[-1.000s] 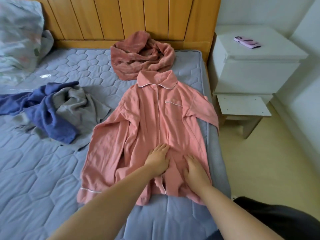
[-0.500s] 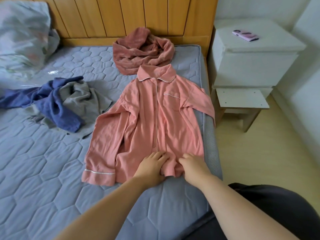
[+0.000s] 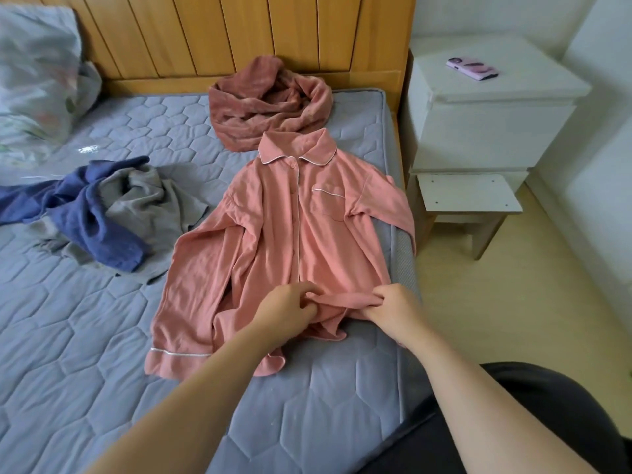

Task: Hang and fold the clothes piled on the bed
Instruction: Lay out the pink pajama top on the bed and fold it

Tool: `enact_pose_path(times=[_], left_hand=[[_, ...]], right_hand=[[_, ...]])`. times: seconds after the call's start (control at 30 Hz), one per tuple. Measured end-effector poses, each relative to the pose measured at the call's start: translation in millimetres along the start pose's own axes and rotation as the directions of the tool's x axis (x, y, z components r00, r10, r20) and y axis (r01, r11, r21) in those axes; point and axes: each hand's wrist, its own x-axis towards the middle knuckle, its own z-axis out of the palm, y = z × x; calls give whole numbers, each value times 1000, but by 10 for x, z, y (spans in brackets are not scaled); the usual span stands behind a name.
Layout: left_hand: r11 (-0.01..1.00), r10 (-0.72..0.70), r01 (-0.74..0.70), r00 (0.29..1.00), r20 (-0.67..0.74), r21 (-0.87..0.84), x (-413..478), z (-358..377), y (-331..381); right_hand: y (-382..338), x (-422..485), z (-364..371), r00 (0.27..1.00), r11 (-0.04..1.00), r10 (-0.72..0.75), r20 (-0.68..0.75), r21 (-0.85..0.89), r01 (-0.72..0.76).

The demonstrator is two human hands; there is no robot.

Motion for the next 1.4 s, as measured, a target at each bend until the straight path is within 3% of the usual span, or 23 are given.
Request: enact_pose_path(times=[0.13,0.27,0.33,0.4,0.5,0.57,0.63,0.67,0.7,0.73,0.8,0.87,0.93,1.0,1.07,1.1,1.2,1.27,1.33,1.4], left_hand=[[922,88,-81,996,-2,378,-141,272,55],[809,-74,-31,985,154,587,-99,564,53],[796,-54,-3,996,77,605,-47,634,97],[790,-12,-13,999,37,613,9,654,127],[799,25,-69,996,81,598,61,616,102],[841,41,-107,990,136,530,72,551,102],[869,87,-166,979,187,466,99,401,150],[858,126,-216,968,218,465,122,310,175],[824,182,-291,949,259,486,140,224,195],[769,247,-383,916,316,511,151,162,202],[718,288,-512,835,469,471,97,125,192],[843,177,-457,736,654,285,-8,211,144],[966,107,-243,675,730,84,-70,264,147],[993,116,-94,777,619,-69,-51,264,160],[994,100,-69,891,443,-85,7,272,140],[995,94,-75,917,387,-63,19,290,129],[996,86,-93,928,363,1,2,333,84],[989,97,-131,916,390,62,0,323,38],[979,115,-171,911,397,108,-5,316,14],[975,126,-182,927,354,129,1,314,18]], right_hand=[[-29,-55,-52,996,980,-44,76,-192,58],[-12,-100,-130,980,819,-21,199,-559,131],[7,-109,-175,990,735,-40,132,-668,119],[39,-107,-221,999,716,-27,30,-697,40],[129,-111,-242,993,799,114,-13,-592,-100],[168,-86,-245,979,914,166,-114,-354,-196],[156,-64,-300,951,979,126,-284,-121,-166],[128,-64,-342,940,986,58,-336,-126,-106],[73,-77,-398,948,961,-42,-314,-272,-48],[34,-90,-429,977,873,-104,-188,-487,0],[57,-128,-405,993,658,42,114,-751,58],[133,-147,-305,940,612,228,254,-788,65],[196,-103,-240,926,675,271,262,-738,11],[249,-20,-228,963,803,238,129,-584,-120],[319,29,-199,961,904,269,-58,-330,-272],[342,38,-172,948,919,306,-86,-232,-318],[435,92,-121,908,902,419,-27,-101,-420],[447,122,-210,840,843,534,-98,-14,-538],[515,141,-290,775,782,614,-150,-15,-623],[502,131,-273,769,771,623,-142,-55,-635]])
